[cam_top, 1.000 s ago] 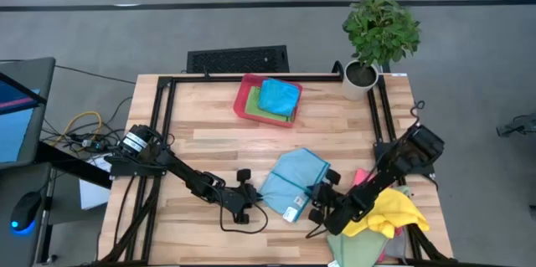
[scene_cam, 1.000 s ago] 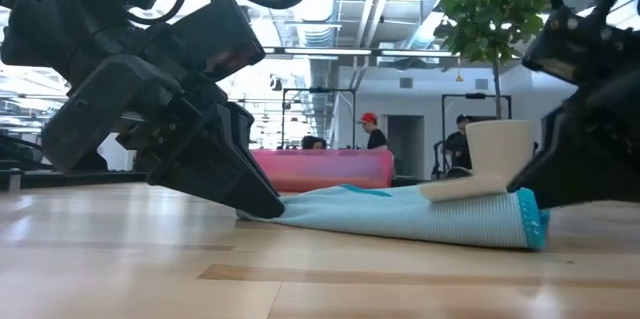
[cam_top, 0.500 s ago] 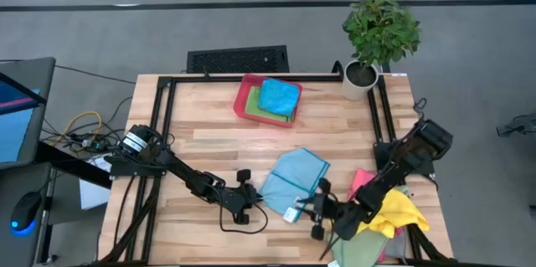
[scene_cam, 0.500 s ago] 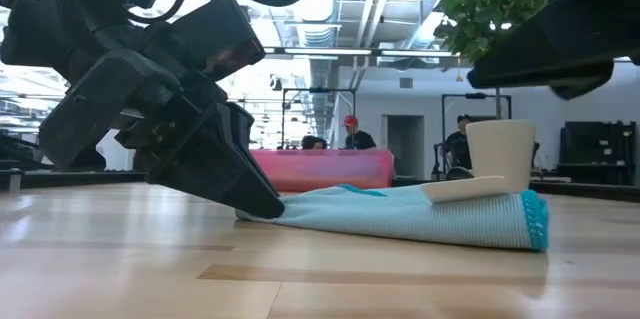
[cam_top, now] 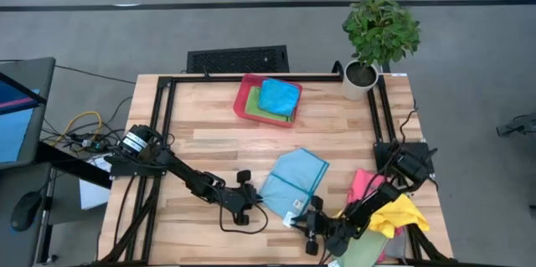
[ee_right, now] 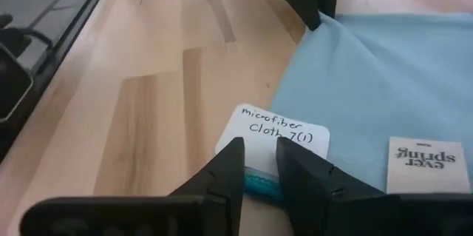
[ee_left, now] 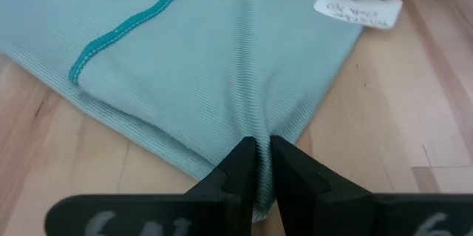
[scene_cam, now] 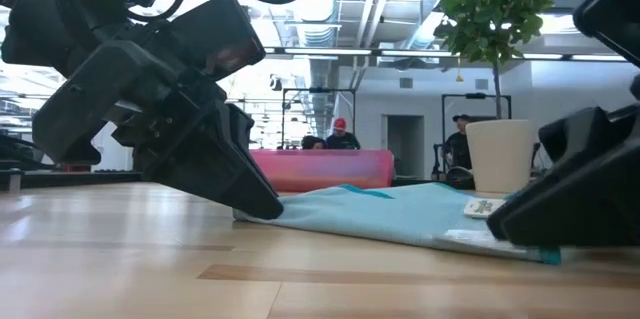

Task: Fold microfiber towels
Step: Fold the light blue microfiber cloth

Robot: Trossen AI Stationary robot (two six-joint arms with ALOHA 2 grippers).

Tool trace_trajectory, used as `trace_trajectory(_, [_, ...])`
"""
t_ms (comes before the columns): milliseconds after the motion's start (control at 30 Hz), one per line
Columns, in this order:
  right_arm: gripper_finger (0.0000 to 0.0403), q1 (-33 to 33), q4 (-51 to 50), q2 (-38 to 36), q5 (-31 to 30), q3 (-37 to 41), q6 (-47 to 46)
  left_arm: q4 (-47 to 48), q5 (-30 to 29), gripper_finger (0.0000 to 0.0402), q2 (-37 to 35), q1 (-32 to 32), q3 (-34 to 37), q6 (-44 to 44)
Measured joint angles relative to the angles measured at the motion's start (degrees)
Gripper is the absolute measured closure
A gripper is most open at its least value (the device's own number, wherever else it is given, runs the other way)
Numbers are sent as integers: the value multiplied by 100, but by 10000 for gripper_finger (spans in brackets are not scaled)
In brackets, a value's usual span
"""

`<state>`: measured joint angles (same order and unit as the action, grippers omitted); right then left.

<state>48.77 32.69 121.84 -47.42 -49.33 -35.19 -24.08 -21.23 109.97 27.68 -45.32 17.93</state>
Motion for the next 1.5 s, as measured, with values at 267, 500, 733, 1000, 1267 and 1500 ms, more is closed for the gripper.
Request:
trace_trajectory(267, [296, 121, -771, -436, 60, -89, -132, -3, 148, 367, -5, -4, -4, 272])
trace_trajectory(500, [294, 313, -2309, -1861, -206, -96, -19, -10, 197, 367, -7, -4, -4, 290])
trace_trajectory(733, [236, 157, -2814, -1858, 1396, -774, 425, -86, 214, 367, -7, -2, -4, 293])
trace_trajectory(1000, [160, -57, -4735, -1066, 1683, -2025, 680, -216, 334, 367, -7, 0, -4, 363])
trace_trajectory(1267, [179, -174, -5049, -814, 1572, -1983, 428, -201, 453, 367, -7, 0, -4, 383])
trace_trajectory(1500, [180, -168, -4882, -482, 1452, -1981, 521, -195, 453, 367, -7, 0, -4, 387])
